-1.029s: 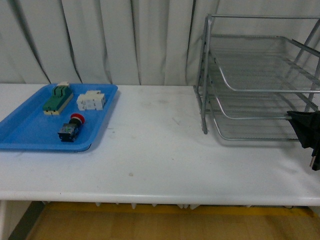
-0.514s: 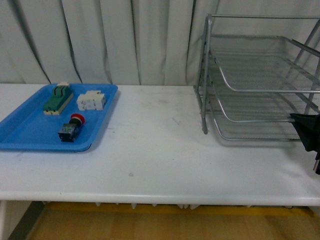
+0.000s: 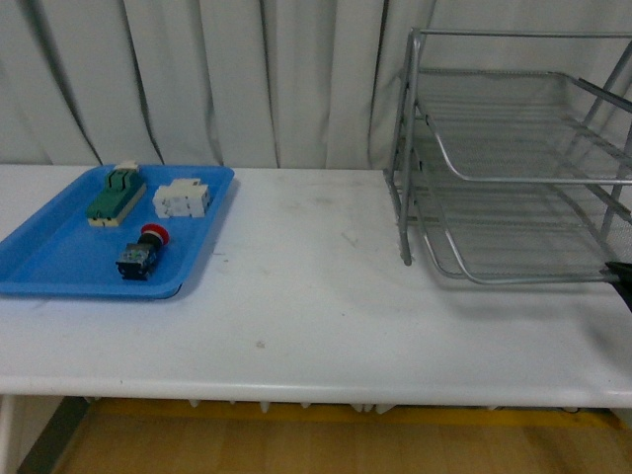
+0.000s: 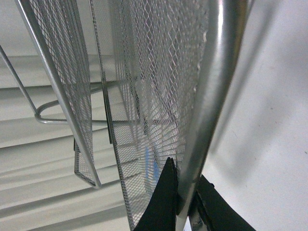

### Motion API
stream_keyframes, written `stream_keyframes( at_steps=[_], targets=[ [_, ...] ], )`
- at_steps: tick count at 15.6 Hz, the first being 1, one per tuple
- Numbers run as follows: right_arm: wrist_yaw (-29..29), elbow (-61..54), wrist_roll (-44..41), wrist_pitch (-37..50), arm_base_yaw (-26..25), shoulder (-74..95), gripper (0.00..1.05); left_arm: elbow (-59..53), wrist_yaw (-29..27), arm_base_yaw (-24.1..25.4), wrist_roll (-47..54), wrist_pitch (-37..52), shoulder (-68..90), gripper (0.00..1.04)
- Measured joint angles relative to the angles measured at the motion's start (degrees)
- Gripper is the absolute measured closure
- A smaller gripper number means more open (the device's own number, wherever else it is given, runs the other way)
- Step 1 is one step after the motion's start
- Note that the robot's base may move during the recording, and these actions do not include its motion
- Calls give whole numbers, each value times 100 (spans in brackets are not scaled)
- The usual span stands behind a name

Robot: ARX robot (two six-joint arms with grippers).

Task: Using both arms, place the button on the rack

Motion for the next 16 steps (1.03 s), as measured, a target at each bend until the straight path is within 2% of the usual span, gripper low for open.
stream_keyframes(
  at_steps=[2,3,6,10,11,12,14,15,16],
  targets=[
    [-236,-1045,-164,33,-293,-457,101,0,0,0,0,-2,0,7],
    [-247,-1047,-234,26,-293,-481,97,0,0,0,0,2,0,7],
    [-48,-1067,-273,-59,-551,-568,60,0,-4,0,0,2,0,7],
    [-72,-1152,-247,-28,-385,-1005,13,0,-2,0,0,0,0,7],
    [-98,-1331,-227,-37,-352,-1099,4,0,0,0,0,0,0,7],
    [-98,-1521,-227,-59,-319,-1204,8,0,0,0,0,0,0,7],
    [-177,-1943,-225,-57,-284,-1746,6,0,0,0,0,-2,0,7],
    [-396,-2367,-208,-55,-323,-2492,6,0,0,0,0,-2,0,7],
    [-378,-2529,-396,-302,-361,-2975,8,0,-2,0,0,0,0,7]
  ],
)
